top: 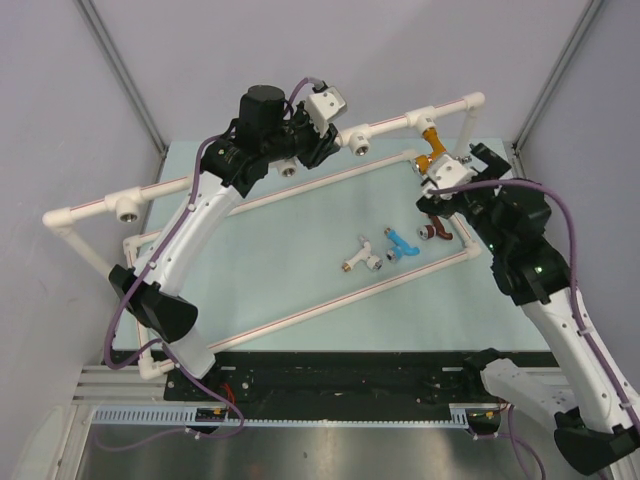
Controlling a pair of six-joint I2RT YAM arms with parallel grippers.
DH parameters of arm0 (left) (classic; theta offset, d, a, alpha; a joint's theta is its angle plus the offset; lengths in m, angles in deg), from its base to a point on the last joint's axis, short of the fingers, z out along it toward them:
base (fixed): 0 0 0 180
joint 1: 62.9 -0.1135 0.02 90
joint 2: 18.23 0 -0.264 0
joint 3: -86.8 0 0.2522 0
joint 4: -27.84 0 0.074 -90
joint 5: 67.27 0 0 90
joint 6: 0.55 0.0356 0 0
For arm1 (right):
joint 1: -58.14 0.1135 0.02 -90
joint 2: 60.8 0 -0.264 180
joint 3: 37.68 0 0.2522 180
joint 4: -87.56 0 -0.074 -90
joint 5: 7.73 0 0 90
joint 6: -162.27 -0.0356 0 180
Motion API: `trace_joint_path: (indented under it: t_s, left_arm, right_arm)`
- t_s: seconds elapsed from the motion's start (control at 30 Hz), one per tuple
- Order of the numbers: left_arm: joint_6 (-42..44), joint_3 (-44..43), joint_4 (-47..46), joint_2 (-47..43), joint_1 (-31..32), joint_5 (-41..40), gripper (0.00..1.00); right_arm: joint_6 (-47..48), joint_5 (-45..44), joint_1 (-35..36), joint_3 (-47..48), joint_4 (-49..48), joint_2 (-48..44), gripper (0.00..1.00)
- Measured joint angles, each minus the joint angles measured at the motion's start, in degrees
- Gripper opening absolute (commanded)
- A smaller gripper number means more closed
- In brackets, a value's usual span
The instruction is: Install the water faucets
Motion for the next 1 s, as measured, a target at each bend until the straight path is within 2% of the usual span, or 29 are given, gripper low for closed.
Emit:
trace_joint_path:
  t_s: [0.1,0.27,0.37,0.4,0.43,0.5,0.53,0.6,0.63,0.7,0.73,0.87,1.0]
  left_arm:
    - [0.0,0.0,0.0,0.0,0.0,0.0,0.0]
    - [0.0,0.0,0.0,0.0,0.0,0.0,0.0]
    - [0.0,0.0,0.0,0.0,0.0,0.0,0.0]
    - [0.0,0.0,0.0,0.0,0.0,0.0,0.0]
    - [0.0,0.0,0.0,0.0,0.0,0.0,0.0]
    - [0.0,0.0,0.0,0.0,0.0,0.0,0.0]
    - [0.0,0.0,0.2,0.0,0.0,0.1,0.0]
    - [0.1,0.0,0.1,0.0,0.0,-0.1,0.0]
    - [0.1,0.0,0.0,0.0,-0.1,-0.2,0.0]
    - [0.2,0.1,-0.3,0.0,-0.1,-0.4,0.0]
    - [0.2,0.1,-0.7,0.0,-0.2,-0.2,0.0]
    - [0.4,0.2,-0.8,0.1,-0.1,-0.3,0.0]
    - [0.3,0.2,-0.9,0.1,-0.1,-0.1,0.0]
  right_arm:
    - [8.9,-5.5,2.0,0.2,2.4,3.3,1.0]
    - [18.6,-11.9,3.5,0.2,3.1,9.2,0.99]
    - [21.0,-13.9,3.7,0.2,1.4,12.4,0.92]
    - [21.3,-14.3,3.7,0.2,0.6,13.3,0.89]
    - [21.3,-14.6,3.7,0.2,-0.6,14.5,0.76]
    - [19.8,-14.5,3.4,0.2,-3.2,16.7,0.63]
    - [18.6,-14.2,3.0,0.2,-5.2,17.4,0.48]
    - [15.1,-11.9,1.2,0.3,-7.3,17.8,0.33]
    - [12.6,-10.3,0.2,0.3,-8.4,17.7,0.18]
    - [4.9,-6.0,-2.8,0.3,-10.2,17.4,0.04]
    - [1.5,-3.9,-3.9,0.5,-10.2,17.2,0.0]
    - [-19.9,7.6,-9.5,0.3,-11.1,17.2,0.0]
    - [-46.8,18.7,-14.7,-0.4,-14.2,17.9,0.0]
